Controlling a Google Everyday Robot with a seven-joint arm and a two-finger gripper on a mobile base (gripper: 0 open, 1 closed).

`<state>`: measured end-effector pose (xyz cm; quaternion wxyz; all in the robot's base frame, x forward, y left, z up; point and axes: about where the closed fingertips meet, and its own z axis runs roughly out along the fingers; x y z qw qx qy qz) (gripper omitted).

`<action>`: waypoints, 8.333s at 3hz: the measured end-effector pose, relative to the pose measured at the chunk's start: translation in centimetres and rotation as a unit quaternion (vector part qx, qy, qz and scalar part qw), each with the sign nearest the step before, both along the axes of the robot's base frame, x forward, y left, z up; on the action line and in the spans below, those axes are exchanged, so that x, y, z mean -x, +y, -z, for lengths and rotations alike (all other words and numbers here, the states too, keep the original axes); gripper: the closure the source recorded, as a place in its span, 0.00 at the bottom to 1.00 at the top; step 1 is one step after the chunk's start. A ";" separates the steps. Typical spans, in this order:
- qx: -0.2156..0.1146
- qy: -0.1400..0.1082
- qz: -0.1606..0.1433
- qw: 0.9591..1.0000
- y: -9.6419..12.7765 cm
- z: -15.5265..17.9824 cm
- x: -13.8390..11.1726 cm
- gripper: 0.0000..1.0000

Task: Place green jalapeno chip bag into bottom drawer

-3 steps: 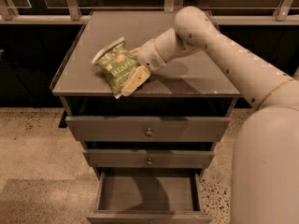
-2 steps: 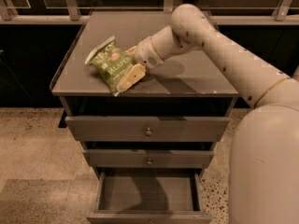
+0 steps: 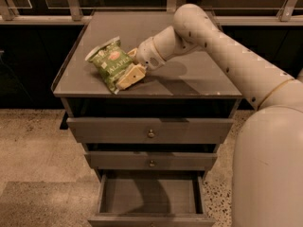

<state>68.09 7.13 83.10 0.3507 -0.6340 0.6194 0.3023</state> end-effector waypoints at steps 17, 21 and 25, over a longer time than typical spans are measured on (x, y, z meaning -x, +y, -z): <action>-0.142 -0.046 0.356 0.922 -16.4 10.7 25.6 1.00; -0.269 0.136 0.285 0.910 -15.7 26.9 24.6 1.00; -0.203 0.195 0.404 0.870 -19.9 42.3 23.1 1.00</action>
Offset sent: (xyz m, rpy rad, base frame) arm 0.0000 0.0000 0.0000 0.0000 0.0000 0.0000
